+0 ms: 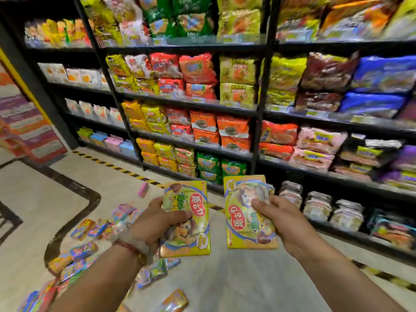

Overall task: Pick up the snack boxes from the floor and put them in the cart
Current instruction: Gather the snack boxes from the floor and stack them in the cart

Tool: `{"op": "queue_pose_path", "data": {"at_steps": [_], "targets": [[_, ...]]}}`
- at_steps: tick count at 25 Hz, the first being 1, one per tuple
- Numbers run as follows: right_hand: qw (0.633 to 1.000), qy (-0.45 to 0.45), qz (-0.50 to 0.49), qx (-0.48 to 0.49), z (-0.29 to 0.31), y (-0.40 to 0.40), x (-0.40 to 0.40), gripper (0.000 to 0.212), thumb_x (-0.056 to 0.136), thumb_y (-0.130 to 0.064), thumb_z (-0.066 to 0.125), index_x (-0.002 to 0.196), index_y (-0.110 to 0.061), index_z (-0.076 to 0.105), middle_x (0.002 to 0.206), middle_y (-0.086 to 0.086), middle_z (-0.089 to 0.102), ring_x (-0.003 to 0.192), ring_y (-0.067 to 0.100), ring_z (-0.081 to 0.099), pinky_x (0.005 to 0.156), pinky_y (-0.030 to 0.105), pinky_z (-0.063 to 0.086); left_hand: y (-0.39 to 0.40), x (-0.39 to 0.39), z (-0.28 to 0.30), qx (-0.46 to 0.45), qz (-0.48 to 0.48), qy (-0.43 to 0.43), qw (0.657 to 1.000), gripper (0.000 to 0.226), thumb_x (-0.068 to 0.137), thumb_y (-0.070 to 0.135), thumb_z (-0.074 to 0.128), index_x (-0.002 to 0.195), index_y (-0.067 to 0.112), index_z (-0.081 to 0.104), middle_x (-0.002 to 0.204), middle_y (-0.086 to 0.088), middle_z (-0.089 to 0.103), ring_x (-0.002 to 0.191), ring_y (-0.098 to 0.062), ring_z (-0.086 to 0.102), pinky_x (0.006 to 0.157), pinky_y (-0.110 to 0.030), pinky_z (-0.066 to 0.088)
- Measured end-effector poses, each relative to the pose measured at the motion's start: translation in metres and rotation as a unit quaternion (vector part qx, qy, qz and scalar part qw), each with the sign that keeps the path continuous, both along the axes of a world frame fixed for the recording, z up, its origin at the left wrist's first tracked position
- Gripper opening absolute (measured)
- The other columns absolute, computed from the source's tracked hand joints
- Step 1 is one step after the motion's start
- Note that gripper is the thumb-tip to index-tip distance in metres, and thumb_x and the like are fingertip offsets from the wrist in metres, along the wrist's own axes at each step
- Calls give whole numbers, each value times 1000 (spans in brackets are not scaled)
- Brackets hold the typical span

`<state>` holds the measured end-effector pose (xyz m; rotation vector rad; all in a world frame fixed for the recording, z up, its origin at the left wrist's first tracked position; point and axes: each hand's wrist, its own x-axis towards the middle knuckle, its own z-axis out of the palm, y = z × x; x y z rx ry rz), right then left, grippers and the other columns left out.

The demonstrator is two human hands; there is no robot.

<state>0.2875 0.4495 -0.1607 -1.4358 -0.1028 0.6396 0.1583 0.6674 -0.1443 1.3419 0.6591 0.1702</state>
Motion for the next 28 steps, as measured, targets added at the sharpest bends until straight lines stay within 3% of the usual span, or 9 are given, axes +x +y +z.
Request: {"op": "queue_pose_path", "data": {"at_steps": [3, 7, 9, 12, 15, 18, 21, 24, 28], "targets": [[998, -5, -58, 13, 5, -79, 12, 16, 88, -14, 64, 100, -4, 66, 86, 13, 74, 69, 25, 70, 48, 27, 53, -62, 47, -2, -18, -62, 10, 998, 69, 56, 3, 85, 119, -4, 55, 99, -21, 71, 82, -33, 69, 75, -43, 58], [990, 10, -141, 15, 6, -192, 19, 14, 89, -16, 63, 99, -6, 66, 85, 13, 74, 66, 26, 70, 39, 24, 46, -162, 101, -5, -22, -150, 25, 988, 81, 48, 12, 87, 121, 1, 55, 104, -20, 70, 95, -40, 66, 88, -59, 50], [983, 12, -181, 2, 4, -244, 21, 16, 89, -19, 64, 100, -7, 66, 89, 13, 74, 73, 28, 71, 42, 26, 50, -213, 124, -9, -30, -192, 27, 981, 83, 48, 10, 87, 124, 1, 53, 106, -20, 69, 94, -37, 68, 84, -53, 54], [967, 14, -255, -12, 1, -317, 18, 14, 87, -19, 66, 97, -8, 67, 89, 12, 74, 79, 30, 71, 47, 28, 54, -289, 155, -13, -40, -257, 20, 965, 62, 64, -2, 78, 121, -3, 54, 104, -22, 69, 82, -31, 70, 71, -41, 59], [946, 19, -324, -12, -2, -378, 11, 19, 86, -19, 67, 100, -6, 65, 90, 14, 74, 82, 33, 72, 59, 37, 58, -356, 181, -13, -42, -318, 30, 947, 63, 61, 4, 76, 121, -2, 55, 104, -21, 69, 87, -34, 69, 73, -43, 59], [920, 11, -392, -8, -3, -430, 3, 14, 86, -18, 66, 95, -7, 67, 88, 14, 74, 80, 32, 72, 51, 31, 57, -418, 203, -12, -41, -391, 41, 919, 62, 60, 7, 75, 118, -3, 58, 105, -21, 69, 92, -36, 67, 83, -47, 55], [893, -1, -450, -8, -6, -469, -4, 8, 86, -16, 65, 89, -9, 68, 84, 12, 74, 73, 28, 71, 45, 26, 52, -469, 226, -16, -29, -444, 47, 894, 38, 73, -3, 70, 111, -3, 62, 102, -22, 70, 87, -33, 68, 86, -48, 54], [859, -2, -512, -13, -13, -508, -8, 11, 86, -15, 63, 92, -8, 69, 89, 14, 74, 78, 28, 72, 63, 35, 60, -527, 256, -25, -21, -515, 52, 855, 28, 77, -6, 67, 105, 0, 64, 99, -19, 71, 75, -26, 70, 74, -39, 58], [798, 7, -603, 0, -16, -549, -10, 9, 88, -13, 61, 87, -7, 68, 84, 13, 74, 69, 24, 71, 57, 27, 57, -602, 296, -28, -27, -610, 49, 790, 28, 79, -8, 64, 106, -3, 64, 100, -21, 70, 69, -24, 70, 67, -35, 59]]}}
